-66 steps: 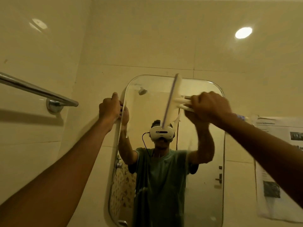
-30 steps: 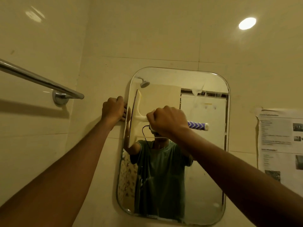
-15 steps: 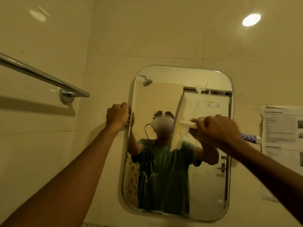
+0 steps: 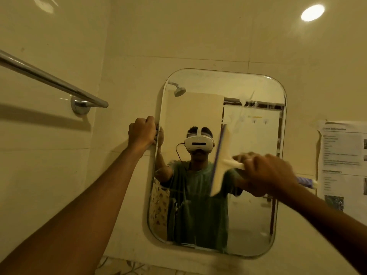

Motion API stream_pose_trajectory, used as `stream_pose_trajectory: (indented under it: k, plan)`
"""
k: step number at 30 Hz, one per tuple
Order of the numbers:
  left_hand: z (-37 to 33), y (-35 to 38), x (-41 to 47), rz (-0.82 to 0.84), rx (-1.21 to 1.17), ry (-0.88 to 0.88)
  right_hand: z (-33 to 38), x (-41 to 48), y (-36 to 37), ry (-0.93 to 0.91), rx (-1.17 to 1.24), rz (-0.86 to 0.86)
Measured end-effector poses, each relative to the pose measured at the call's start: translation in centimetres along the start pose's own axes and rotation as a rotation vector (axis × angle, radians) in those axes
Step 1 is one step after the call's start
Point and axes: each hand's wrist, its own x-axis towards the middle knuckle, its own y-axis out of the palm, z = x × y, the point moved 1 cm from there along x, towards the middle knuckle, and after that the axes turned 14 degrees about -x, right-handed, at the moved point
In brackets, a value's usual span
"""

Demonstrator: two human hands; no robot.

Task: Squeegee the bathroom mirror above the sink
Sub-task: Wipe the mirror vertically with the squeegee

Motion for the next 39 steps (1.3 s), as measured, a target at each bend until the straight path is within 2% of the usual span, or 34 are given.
stream_pose_trajectory:
  k: [3, 5, 10, 13, 16, 21, 24, 27, 29, 33, 36, 39]
  plan:
    - [0.8, -0.1, -0.5, -0.005, 0.007, 0.002, -2.6, -2.0, -0.5, 0.080, 0.015, -0.070]
    - [1.4, -0.3, -1.1, -0.012, 0.023, 0.007, -1.2, -1.7, -1.2, 0.094, 0.020, -0.096]
    - [1.4, -0.7, -1.2, 0.013, -0.031, -0.059, 9.5, 3.1, -2.2, -0.018, 0.189, -0.097]
    - [1.3, -0.8, -1.2, 0.040, -0.019, -0.076, 14.6, 4.6, -2.6, -0.083, 0.137, -0.109]
    - [1.3, -0.8, -1.3, 0.050, -0.029, -0.082, 13.4, 3.6, -1.2, -0.062, 0.138, -0.090]
    - [1.5, -1.0, -1.8, 0.043, -0.047, -0.072, 5.0, -1.8, 2.2, -0.003, 0.139, 0.083]
    - [2.4, -1.1, -2.6, 0.037, -0.056, -0.083, 2.9, -3.7, 1.6, 0.035, 0.019, -0.017]
    - [3.3, -1.4, -3.5, 0.024, -0.032, -0.076, 6.0, -3.0, 0.5, 0.036, 0.135, -0.045]
    - [3.5, -1.5, -3.6, 0.037, -0.033, -0.090, 10.1, -1.4, -0.1, -0.026, 0.204, -0.026]
    - [3.1, -1.6, -3.4, 0.046, 0.004, -0.120, 17.2, 1.3, -0.2, -0.093, 0.141, -0.070]
    - [3.3, -1.7, -3.6, 0.044, -0.016, -0.152, 16.9, 1.3, 0.9, -0.076, 0.111, -0.020]
    - [3.5, -1.8, -3.5, 0.049, -0.037, -0.138, 13.2, -0.4, 2.4, -0.044, 0.116, 0.013]
